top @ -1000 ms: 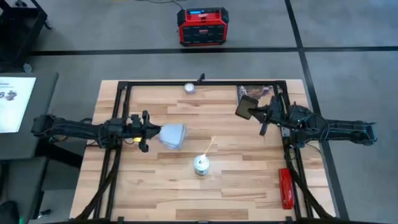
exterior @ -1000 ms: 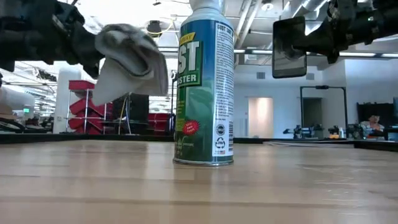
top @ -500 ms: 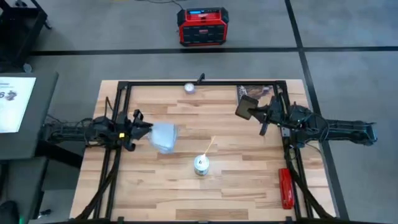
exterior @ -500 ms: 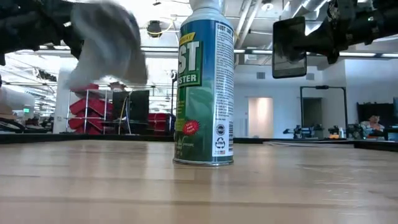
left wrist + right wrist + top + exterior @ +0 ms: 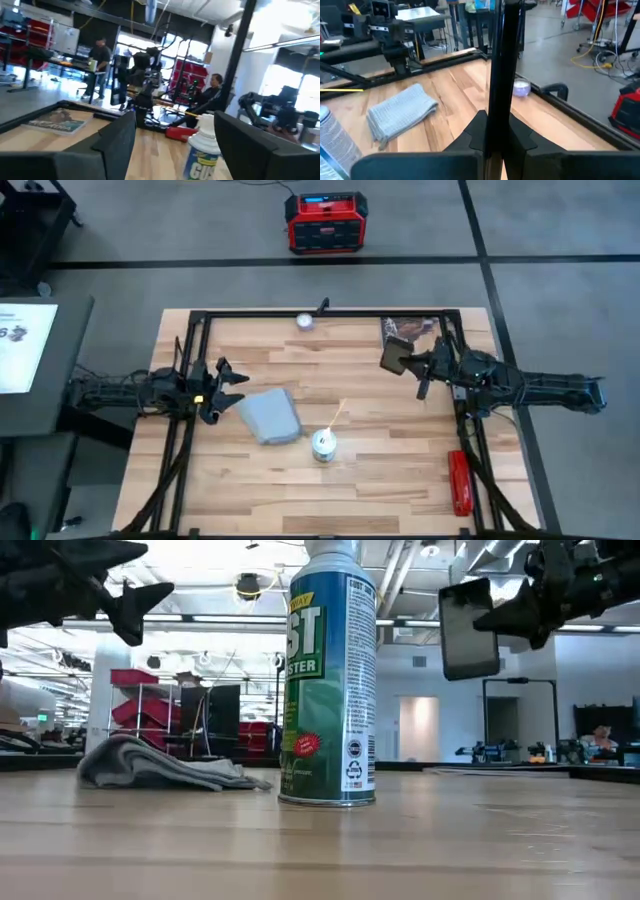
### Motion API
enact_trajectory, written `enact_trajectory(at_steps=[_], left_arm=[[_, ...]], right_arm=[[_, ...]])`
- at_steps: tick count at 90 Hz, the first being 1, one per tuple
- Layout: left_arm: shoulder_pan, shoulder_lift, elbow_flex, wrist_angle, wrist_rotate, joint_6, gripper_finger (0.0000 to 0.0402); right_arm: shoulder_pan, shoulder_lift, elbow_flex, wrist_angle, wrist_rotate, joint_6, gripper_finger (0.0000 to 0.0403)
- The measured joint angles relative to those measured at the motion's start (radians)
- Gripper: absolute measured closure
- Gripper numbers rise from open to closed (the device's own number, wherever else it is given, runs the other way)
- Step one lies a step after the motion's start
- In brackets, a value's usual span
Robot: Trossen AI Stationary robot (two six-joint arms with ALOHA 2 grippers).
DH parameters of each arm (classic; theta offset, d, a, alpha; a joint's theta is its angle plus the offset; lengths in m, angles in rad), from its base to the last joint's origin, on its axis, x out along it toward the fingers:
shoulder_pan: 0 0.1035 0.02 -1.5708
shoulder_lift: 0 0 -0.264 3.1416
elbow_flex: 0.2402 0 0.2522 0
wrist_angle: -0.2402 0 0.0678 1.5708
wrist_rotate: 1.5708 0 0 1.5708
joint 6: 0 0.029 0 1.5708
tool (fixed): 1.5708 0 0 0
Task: Apply microfiber cloth
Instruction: Put the cellphone on the table
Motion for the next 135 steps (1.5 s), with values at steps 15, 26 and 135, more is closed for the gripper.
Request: enact_trajectory(at_steps=[15, 26, 135], left_arm=[[0.001, -0.001, 0.08, -0.07, 0.026, 0.049, 0.0159], [0.002, 0.001, 0.103, -0.106, 0.017, 0.049, 0.0159], [0.002, 0.0, 0.12, -0.115, 0.003, 0.025, 0.0159]], right_arm=[[0.0, -0.032, 0.0, -0.038, 0.0, 0.026, 0.0389], [0.0, -0.048, -0.008, -0.079, -0.034, 0.137, 0.0389], [0.072, 0.103, -0.331, 0.14, -0.11, 0.703, 0.0348]])
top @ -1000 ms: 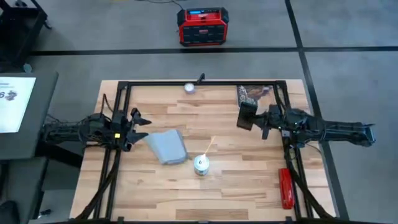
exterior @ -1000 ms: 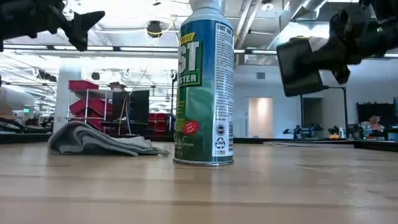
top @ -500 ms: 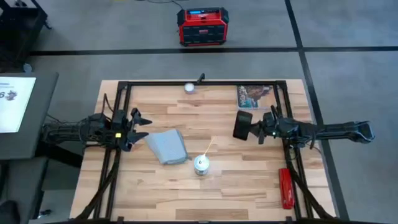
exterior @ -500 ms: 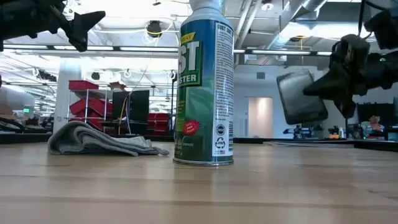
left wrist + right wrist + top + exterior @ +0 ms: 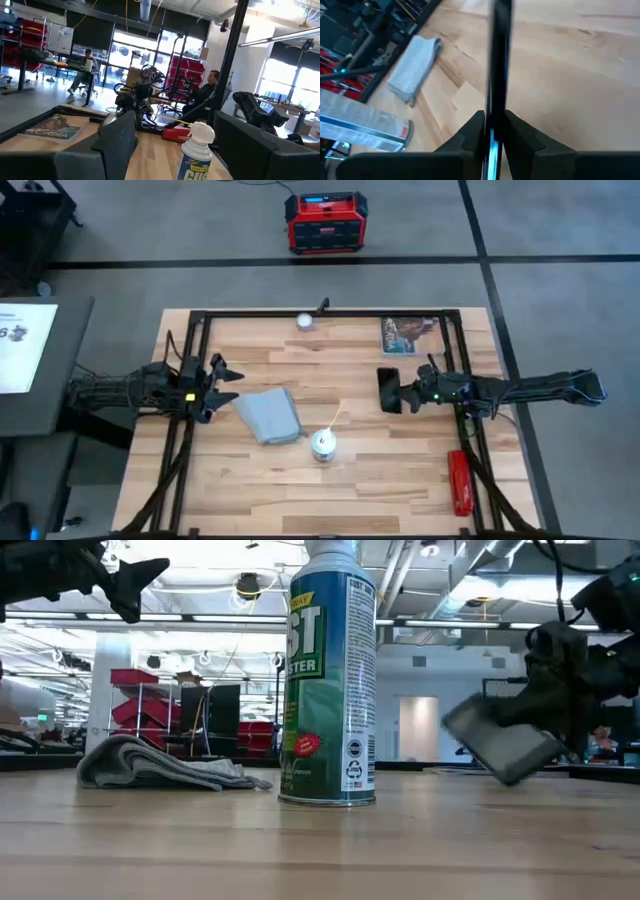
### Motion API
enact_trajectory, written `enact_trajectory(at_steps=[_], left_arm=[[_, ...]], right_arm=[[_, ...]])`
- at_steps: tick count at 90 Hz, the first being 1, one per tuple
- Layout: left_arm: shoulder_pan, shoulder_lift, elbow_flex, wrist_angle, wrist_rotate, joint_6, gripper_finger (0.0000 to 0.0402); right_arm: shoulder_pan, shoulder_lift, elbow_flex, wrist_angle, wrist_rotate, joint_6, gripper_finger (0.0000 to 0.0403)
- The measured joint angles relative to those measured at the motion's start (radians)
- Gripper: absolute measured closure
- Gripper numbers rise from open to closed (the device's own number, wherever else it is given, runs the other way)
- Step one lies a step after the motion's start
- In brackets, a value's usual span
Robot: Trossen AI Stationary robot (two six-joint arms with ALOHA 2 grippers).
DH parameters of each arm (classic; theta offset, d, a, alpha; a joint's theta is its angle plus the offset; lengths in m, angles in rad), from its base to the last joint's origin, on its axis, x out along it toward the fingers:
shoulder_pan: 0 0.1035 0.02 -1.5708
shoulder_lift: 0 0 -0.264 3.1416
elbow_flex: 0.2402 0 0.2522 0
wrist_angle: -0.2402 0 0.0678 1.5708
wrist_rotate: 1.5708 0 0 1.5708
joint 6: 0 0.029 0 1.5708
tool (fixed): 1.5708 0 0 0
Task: Apply microfiber cloth
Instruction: Put the cellphone on the table, then return to Home Position
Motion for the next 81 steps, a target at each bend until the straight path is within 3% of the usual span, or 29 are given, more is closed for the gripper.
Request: enact_trajectory(at_steps=[47, 63, 81], left_arm=[[0.0, 0.0, 0.0, -0.045, 0.0, -0.015, 0.0159], [0.0, 0.0, 0.0, -0.092, 0.001, 0.036, 0.016], [0.0, 0.0, 0.001, -0.138, -0.002, 0.119, 0.0186]], right_arm=[[-0.016, 0.031, -0.001, 0.003, 0.005, -0.059, 0.0342], [-0.027, 0.03, -0.001, 0.05, -0.003, -0.228, 0.0349], [0.01, 0.016, -0.002, 0.239, -0.054, -0.513, 0.0397]])
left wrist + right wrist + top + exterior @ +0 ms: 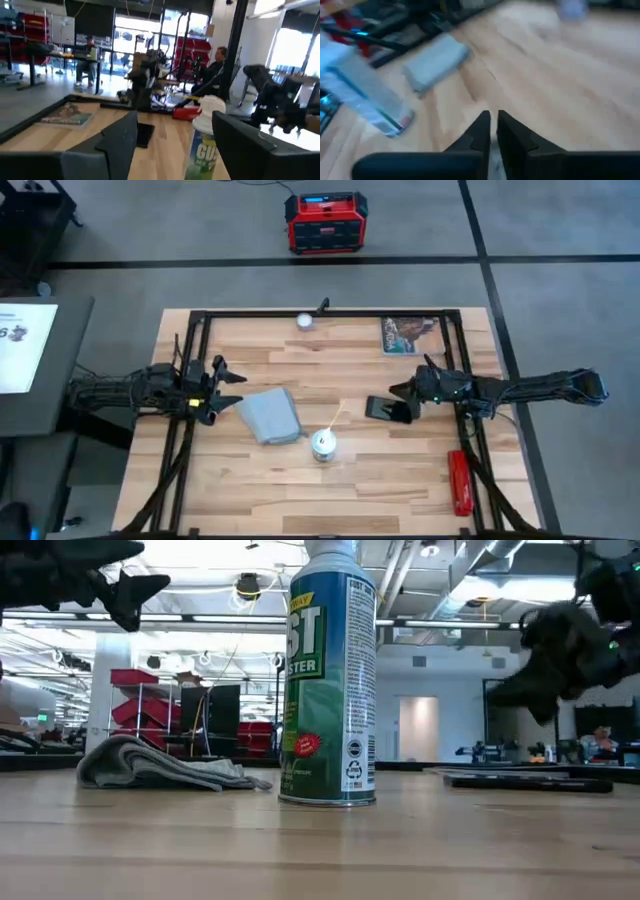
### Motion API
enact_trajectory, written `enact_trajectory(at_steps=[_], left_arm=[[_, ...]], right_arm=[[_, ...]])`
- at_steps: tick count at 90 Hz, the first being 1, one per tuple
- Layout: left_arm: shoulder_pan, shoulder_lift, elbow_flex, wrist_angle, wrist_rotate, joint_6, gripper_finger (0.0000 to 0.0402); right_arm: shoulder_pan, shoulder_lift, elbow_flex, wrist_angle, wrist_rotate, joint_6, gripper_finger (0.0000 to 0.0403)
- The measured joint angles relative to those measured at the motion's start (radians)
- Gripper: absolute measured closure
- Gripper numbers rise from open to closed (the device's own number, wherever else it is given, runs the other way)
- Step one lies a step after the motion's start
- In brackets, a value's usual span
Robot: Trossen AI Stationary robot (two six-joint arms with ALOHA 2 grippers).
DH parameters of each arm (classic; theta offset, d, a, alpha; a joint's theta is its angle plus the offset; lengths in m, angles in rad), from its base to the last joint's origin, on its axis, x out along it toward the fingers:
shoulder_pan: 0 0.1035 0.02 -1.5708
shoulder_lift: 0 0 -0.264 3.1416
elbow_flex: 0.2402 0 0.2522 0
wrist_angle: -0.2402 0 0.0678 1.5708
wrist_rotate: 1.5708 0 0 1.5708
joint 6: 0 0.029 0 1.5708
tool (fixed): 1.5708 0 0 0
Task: Apply microfiber cloth
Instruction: Return to Home Position
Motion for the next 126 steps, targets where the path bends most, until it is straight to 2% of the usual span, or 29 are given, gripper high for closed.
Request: enact_trajectory(at_steps=[10, 24, 43, 54, 63, 79, 95, 117, 126], left_arm=[[0.0, 0.0, 0.0, -0.042, -0.03, 0.029, 0.0211], [0.0, 0.0, 0.0, -0.047, -0.064, 0.093, 0.0249], [0.0, 0.0, 0.0, -0.059, -0.066, 0.121, 0.0295], [0.0, 0.0, -0.005, -0.083, -0.067, 0.121, 0.0315], [0.0, -0.011, -0.036, -0.073, -0.086, 0.129, 0.0329], [0.0, -0.077, -0.14, 0.026, -0.1, 0.141, 0.0348], [0.0, -0.086, -0.14, -0.006, -0.087, 0.132, 0.0352], [0.0, -0.087, -0.143, 0.049, -0.088, 0.231, 0.0352], [0.0, -0.087, -0.144, 0.033, -0.126, 0.224, 0.0352]], right_arm=[[0.031, -0.034, 0.0, 0.054, 0.0, -0.121, 0.0399], [0.067, -0.121, 0.0, 0.036, 0.028, -0.237, 0.0402], [0.12, -0.319, 0.0, -0.191, 0.19, -0.306, 0.0403], [0.148, -0.444, 0.0, -0.224, 0.192, -0.351, 0.0403], [0.166, -0.495, -0.001, -0.227, 0.184, -0.404, 0.0403], [0.173, -0.471, -0.001, -0.232, 0.164, -0.39, 0.0403], [0.168, -0.41, -0.001, -0.237, 0.161, -0.361, 0.0403], [0.126, -0.378, -0.001, -0.238, 0.173, -0.325, 0.0403], [0.097, -0.378, -0.001, -0.237, 0.193, -0.258, 0.0403]])
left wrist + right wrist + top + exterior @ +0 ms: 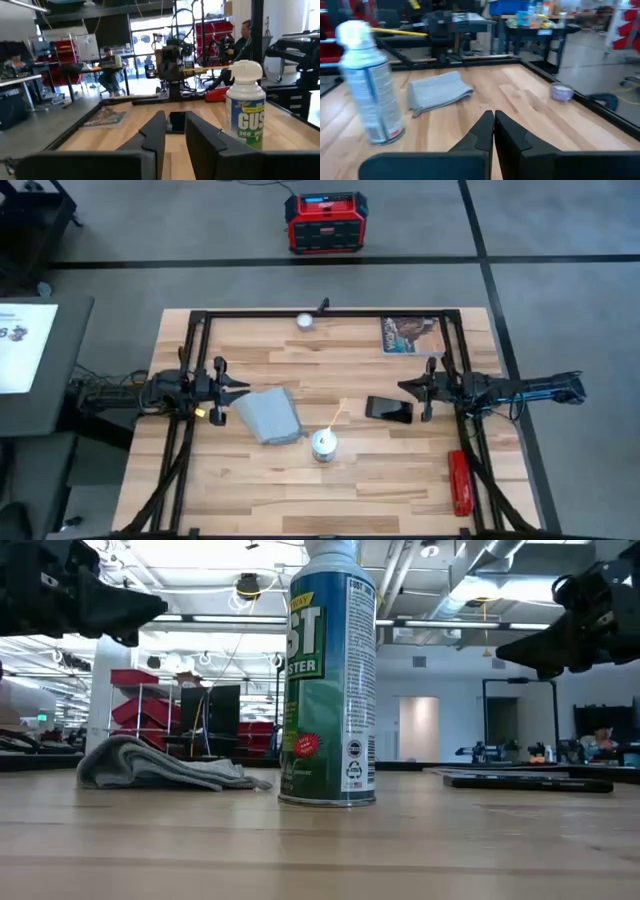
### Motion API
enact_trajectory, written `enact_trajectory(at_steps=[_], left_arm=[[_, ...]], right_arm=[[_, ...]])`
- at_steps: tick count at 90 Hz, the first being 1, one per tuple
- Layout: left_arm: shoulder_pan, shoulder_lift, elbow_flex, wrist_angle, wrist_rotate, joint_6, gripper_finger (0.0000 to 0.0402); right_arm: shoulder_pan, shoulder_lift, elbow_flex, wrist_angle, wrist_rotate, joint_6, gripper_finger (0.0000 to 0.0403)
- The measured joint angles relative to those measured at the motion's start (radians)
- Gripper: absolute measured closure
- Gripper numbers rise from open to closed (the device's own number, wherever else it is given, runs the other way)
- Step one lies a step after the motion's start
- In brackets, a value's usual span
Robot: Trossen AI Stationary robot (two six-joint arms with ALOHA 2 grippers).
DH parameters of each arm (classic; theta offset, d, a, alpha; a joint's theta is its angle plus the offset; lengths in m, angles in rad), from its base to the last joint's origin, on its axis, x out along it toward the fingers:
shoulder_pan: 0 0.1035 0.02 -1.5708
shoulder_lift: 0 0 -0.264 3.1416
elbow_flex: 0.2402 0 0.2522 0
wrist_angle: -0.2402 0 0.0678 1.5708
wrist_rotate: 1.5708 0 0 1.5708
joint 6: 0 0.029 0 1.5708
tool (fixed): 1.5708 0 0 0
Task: Apply microfiber cloth
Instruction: Return to Home Position
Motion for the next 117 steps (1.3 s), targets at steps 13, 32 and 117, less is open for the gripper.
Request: enact_trajectory(at_steps=[13, 32, 117], left_arm=[[0.0, 0.0, -0.001, -0.027, -0.046, -0.018, 0.0352], [0.0, 0.0, -0.001, -0.028, -0.05, 0.004, 0.0352], [0.0, 0.001, -0.003, -0.035, -0.054, 0.025, 0.0352]], right_arm=[[-0.042, 0.0, 0.0, 0.0, -0.001, 0.01, 0.0403], [-0.058, 0.0, 0.0, 0.0, -0.002, -0.012, 0.0403], [-0.058, 0.0, 0.0, 0.0, -0.003, 0.008, 0.0403]])
